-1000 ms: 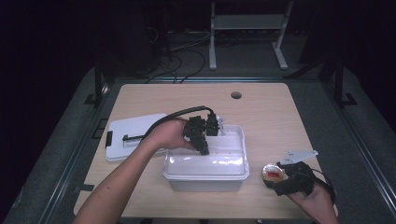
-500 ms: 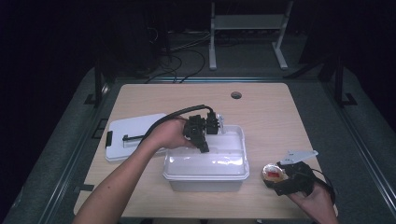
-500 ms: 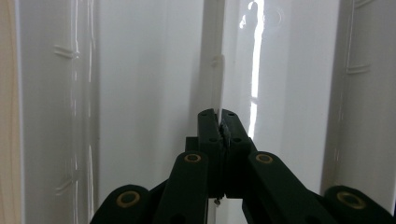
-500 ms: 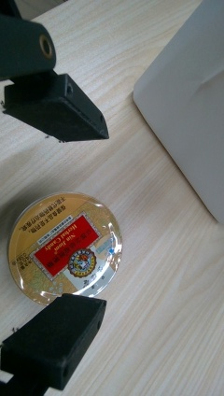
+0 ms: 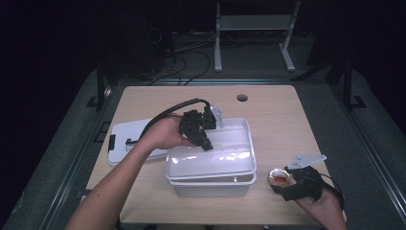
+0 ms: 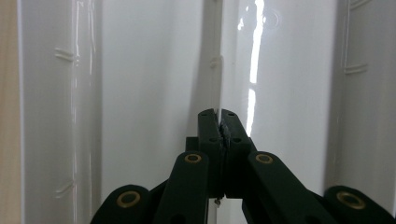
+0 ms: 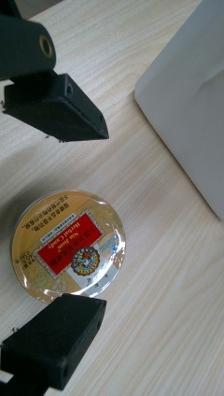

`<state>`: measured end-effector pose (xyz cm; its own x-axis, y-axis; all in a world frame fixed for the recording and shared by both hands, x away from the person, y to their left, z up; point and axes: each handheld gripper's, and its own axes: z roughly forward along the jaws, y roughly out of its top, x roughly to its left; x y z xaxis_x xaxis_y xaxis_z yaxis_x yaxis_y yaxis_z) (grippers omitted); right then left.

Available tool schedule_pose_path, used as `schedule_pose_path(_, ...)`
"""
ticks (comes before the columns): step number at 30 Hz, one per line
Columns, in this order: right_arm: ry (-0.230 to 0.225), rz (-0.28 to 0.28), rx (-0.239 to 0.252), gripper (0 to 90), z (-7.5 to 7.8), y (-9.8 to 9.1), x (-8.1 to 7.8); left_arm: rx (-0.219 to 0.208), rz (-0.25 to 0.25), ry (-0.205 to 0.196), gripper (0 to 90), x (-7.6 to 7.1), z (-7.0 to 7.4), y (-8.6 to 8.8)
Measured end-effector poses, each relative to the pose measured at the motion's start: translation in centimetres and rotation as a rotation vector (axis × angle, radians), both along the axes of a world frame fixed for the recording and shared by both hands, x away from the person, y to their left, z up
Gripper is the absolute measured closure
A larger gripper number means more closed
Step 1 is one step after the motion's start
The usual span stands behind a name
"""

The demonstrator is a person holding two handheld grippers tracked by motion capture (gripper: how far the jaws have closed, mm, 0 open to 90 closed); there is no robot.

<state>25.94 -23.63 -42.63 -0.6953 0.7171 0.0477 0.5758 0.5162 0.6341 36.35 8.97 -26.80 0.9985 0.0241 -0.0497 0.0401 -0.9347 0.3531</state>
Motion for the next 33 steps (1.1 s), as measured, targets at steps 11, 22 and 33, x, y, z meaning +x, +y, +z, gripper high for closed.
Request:
schedule_pose_path(11, -0.002, -0.011, -0.006, 14.7, 0.0, 0.0, -0.2, 0.002, 0.066, -0.072, 89.4, -1.7, 2.8, 7.0)
schedule_pose_path(22, 0.001, -0.023, -0.011, 14.7, -0.1, -0.1, -0.2, 0.02, 0.185, -0.082, 89.3, -3.2, 1.9, 15.5)
schedule_pose_path(33, 0.003, -0.034, -0.014, 14.7, -0.2, 0.0, -0.2, 0.042, 0.257, -0.02, 89.3, -4.1, -2.3, 21.5)
